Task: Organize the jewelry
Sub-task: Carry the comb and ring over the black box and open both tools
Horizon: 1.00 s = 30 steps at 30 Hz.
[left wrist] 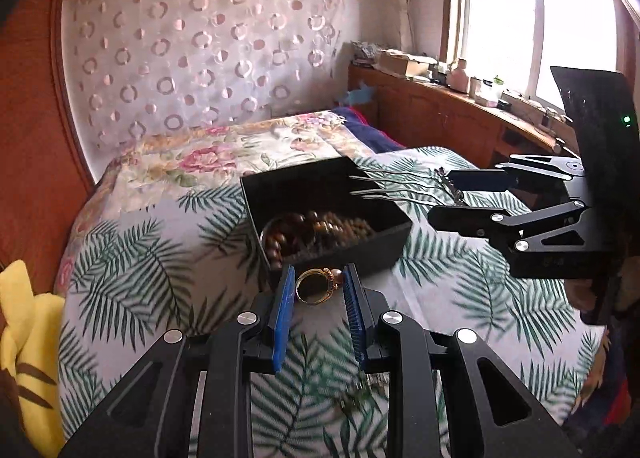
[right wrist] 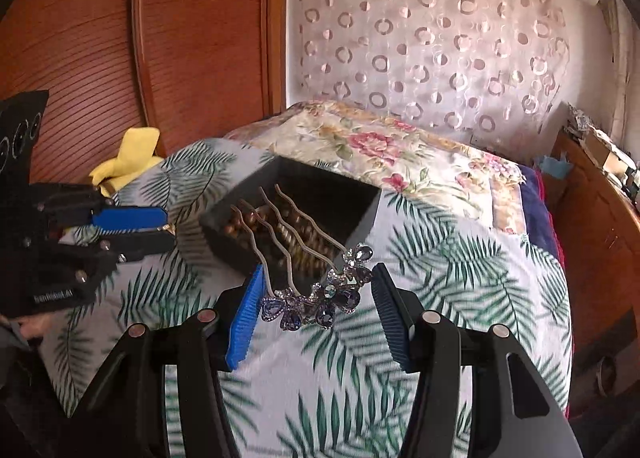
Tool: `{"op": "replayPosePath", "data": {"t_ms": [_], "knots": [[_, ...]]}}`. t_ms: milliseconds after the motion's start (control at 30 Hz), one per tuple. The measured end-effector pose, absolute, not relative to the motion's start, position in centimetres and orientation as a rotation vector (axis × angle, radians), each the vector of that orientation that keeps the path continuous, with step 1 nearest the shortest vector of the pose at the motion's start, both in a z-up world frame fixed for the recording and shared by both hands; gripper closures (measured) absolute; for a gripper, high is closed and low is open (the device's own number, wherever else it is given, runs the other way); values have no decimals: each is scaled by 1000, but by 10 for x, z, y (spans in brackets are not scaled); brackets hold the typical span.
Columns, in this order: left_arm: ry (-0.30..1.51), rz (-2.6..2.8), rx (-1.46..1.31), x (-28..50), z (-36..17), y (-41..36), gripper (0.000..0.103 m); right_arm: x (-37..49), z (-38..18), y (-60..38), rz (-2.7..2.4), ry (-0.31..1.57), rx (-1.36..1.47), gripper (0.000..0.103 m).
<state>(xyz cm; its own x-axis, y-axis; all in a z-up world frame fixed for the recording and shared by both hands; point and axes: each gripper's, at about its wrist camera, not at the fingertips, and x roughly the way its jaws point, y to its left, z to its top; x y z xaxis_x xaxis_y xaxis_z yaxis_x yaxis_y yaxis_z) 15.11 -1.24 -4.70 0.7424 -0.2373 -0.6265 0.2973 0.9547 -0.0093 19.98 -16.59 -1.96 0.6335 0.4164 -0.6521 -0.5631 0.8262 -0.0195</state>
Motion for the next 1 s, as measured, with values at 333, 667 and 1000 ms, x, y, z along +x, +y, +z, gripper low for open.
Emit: {"op": "replayPosePath", "data": {"t_ms": [333,667,1000], "knots": [[702,-264,95,201,-52,-18,79,233,-23,-149,539,719,-251,46],[694,-222,70,207,-53,-7,60,255,-34,-134,558,740,-227,46],[697,-194,64,197,-52,9,58,268,-38,-124,564,752,-195,45]]}}
